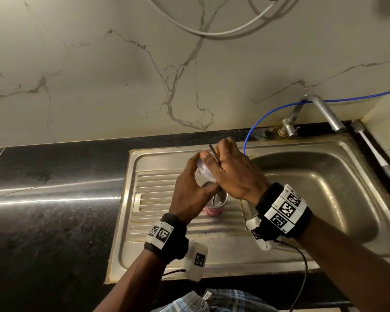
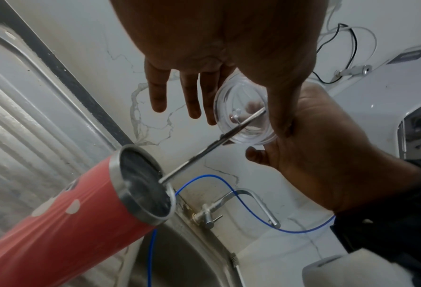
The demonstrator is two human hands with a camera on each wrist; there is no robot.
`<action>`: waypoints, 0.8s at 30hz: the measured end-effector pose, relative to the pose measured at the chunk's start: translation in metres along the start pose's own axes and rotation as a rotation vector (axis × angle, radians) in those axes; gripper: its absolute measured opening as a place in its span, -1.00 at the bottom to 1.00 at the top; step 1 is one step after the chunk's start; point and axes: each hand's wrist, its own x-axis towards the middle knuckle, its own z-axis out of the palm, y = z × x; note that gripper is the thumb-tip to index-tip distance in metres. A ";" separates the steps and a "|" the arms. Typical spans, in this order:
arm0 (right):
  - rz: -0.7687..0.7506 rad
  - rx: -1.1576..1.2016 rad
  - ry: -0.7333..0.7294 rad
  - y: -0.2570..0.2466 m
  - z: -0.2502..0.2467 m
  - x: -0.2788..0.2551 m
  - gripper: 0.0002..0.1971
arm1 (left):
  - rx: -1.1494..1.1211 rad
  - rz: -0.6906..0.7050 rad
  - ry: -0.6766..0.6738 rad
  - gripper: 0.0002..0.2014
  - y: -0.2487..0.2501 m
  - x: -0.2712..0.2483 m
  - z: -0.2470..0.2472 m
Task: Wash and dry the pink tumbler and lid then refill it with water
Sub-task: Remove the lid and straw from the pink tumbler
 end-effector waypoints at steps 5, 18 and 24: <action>-0.123 0.030 0.178 -0.016 0.002 0.003 -0.59 | -0.112 -0.015 0.066 -0.29 0.009 -0.007 -0.010; -0.154 0.331 -0.041 -0.056 0.039 -0.005 -0.77 | -0.083 -0.112 0.187 -0.25 -0.023 -0.044 -0.069; -0.162 0.351 -0.028 -0.076 0.062 0.001 -0.85 | -0.090 -0.116 0.214 -0.29 -0.041 -0.058 -0.084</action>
